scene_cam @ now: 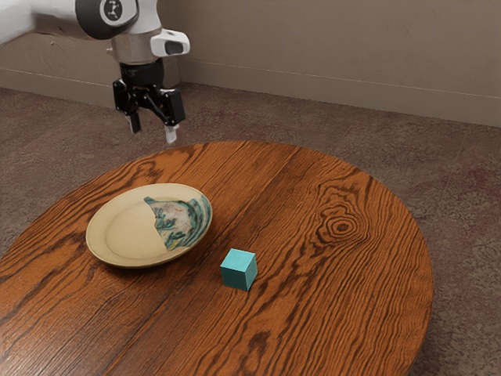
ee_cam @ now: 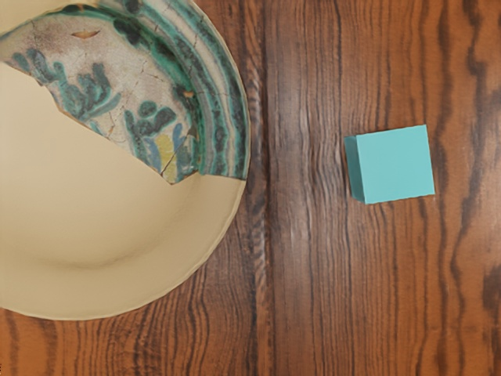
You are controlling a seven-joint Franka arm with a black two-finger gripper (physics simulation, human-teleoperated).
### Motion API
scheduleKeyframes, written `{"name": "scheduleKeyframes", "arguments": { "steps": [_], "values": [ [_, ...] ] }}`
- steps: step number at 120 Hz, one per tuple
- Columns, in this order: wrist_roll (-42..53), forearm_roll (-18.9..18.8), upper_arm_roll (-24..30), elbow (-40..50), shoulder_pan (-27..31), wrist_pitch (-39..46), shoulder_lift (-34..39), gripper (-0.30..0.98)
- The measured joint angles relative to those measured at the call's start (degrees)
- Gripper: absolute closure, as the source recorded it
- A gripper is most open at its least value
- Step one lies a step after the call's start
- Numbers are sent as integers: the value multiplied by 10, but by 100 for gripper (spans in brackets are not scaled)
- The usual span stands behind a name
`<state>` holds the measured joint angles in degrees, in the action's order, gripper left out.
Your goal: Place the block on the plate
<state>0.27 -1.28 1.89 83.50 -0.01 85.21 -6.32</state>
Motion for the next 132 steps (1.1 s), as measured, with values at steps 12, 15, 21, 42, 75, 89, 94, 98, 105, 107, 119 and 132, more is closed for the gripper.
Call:
{"name": "scheduleKeyframes", "arguments": {
  "steps": [12, 15, 21, 42, 75, 89, 94, 98, 105, 107, 119, 132],
  "values": [
    [0, -1, 0, 0, 0, 8, -2, 0],
    [-1, -1, 0, -1, 0, 10, -2, 0],
    [-3, -2, 1, -1, 0, 12, -2, 0],
    [-10, 21, 22, 5, -2, 36, -28, 0],
    [-18, 84, 58, 122, -10, 121, -36, 0],
    [-20, 104, 60, 152, -21, 154, -47, 0],
    [-21, 109, 60, 158, -24, 163, -52, 0],
    [-21, 112, 60, 160, -25, 170, -59, 0],
    [-22, 112, 60, 162, -26, 181, -72, 0],
    [-22, 110, 60, 162, -26, 184, -76, 0],
    [-21, 103, 58, 162, -26, 204, -95, 0],
    [-20, 100, 54, 155, -26, 222, -122, 0]
  ]
}}
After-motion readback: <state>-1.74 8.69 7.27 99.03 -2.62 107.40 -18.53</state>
